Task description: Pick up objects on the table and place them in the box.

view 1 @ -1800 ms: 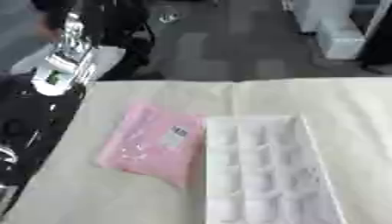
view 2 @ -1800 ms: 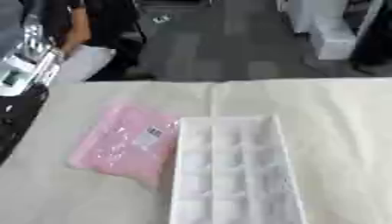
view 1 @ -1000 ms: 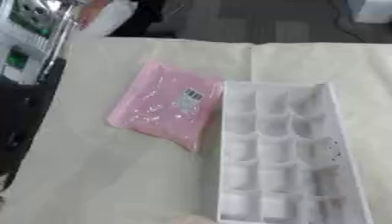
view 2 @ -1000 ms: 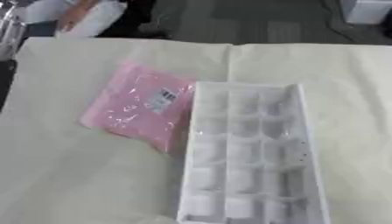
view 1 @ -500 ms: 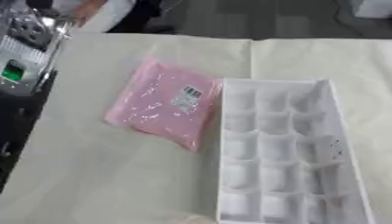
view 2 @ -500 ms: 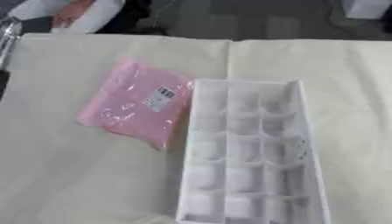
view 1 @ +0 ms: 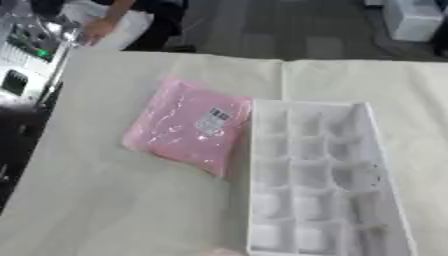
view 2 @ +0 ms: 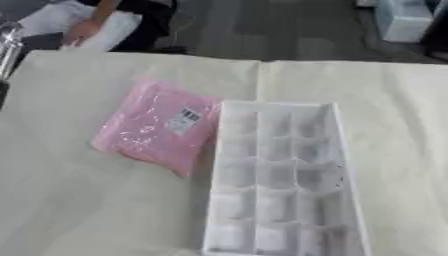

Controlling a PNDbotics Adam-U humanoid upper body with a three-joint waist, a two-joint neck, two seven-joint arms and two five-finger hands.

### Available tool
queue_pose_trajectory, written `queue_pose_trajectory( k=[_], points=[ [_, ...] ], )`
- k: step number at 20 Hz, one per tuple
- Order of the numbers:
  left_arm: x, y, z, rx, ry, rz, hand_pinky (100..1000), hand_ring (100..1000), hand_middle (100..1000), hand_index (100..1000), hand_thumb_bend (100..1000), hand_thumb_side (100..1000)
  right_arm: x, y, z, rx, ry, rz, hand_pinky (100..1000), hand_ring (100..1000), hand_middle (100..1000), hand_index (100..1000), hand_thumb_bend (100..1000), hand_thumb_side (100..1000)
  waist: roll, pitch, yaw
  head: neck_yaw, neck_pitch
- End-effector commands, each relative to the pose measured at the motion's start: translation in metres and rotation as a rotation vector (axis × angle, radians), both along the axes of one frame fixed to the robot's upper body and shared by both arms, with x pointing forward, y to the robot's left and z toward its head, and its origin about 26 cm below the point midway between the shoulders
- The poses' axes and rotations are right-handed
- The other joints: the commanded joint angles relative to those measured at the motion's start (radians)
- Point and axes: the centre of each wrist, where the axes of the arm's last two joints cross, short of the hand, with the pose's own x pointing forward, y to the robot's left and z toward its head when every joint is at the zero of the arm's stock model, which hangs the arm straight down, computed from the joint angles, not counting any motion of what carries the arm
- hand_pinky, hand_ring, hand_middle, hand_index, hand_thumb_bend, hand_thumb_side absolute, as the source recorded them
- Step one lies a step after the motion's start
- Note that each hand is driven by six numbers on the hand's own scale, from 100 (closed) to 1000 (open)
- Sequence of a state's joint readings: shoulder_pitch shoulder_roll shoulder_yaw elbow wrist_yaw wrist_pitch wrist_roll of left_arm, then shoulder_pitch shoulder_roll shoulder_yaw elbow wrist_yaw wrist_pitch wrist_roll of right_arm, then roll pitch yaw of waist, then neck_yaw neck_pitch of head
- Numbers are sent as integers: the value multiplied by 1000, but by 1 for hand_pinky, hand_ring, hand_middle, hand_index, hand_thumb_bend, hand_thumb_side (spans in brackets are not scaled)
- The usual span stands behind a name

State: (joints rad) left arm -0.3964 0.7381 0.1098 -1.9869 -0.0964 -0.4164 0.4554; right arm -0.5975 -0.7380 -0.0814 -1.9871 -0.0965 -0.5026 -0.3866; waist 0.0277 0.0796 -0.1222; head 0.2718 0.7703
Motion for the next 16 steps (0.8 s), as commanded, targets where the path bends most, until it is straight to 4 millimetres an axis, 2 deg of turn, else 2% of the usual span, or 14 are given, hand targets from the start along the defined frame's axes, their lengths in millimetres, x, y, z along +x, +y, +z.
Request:
queue_pose_trajectory(
  k=[1, 16],
  points=[
    [-4, 2, 10, 32, -38, 5, 573, 675, 747, 780, 341, 839, -6, -3, 9, -14, -39, -16, 658, 764, 768, 771, 100, 920, -5, -16, -1, -15, 0],
    [-4, 2, 7, 29, -22, 17, 568, 668, 746, 779, 349, 836, -5, -3, 8, -16, -41, -26, 660, 763, 768, 770, 100, 916, -3, -26, -1, -28, 0]
  ],
)
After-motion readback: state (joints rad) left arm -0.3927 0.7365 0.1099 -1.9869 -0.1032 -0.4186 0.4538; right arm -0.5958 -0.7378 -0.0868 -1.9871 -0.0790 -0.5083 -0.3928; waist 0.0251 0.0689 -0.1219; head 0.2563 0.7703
